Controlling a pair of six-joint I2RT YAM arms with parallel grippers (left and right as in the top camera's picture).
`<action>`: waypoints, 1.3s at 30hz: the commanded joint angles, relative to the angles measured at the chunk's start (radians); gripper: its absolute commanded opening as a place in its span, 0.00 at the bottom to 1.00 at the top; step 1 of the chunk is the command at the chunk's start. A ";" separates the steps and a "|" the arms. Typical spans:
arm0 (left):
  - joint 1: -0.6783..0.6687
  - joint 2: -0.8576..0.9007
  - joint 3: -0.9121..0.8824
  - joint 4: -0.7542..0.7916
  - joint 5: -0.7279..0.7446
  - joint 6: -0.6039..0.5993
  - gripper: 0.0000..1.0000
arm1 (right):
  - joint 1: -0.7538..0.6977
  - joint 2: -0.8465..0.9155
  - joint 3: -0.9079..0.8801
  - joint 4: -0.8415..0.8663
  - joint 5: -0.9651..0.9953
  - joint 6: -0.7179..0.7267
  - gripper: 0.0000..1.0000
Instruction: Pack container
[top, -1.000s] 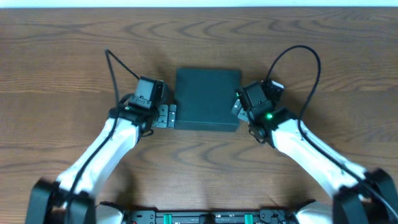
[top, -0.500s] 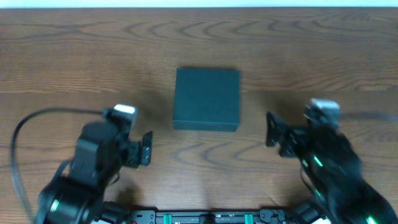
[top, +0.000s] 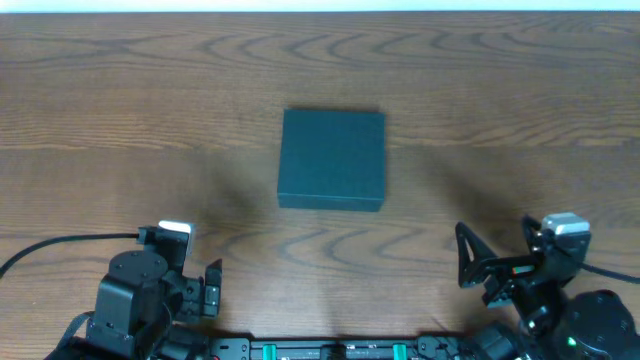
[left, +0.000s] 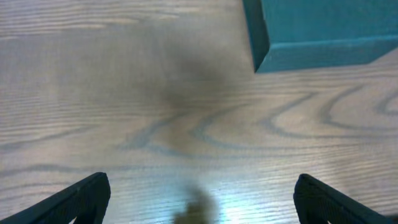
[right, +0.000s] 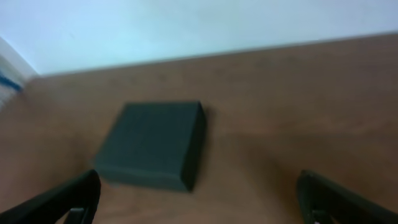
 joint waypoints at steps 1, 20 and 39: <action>-0.001 -0.001 0.011 -0.005 -0.018 -0.011 0.95 | 0.008 0.000 0.004 -0.058 -0.006 -0.016 0.99; -0.001 -0.001 0.011 -0.005 -0.018 -0.011 0.95 | -0.411 -0.272 -0.236 -0.100 -0.317 -0.403 0.99; -0.001 -0.001 0.011 -0.005 -0.018 -0.011 0.95 | -0.497 -0.334 -0.543 -0.126 -0.280 -0.406 0.99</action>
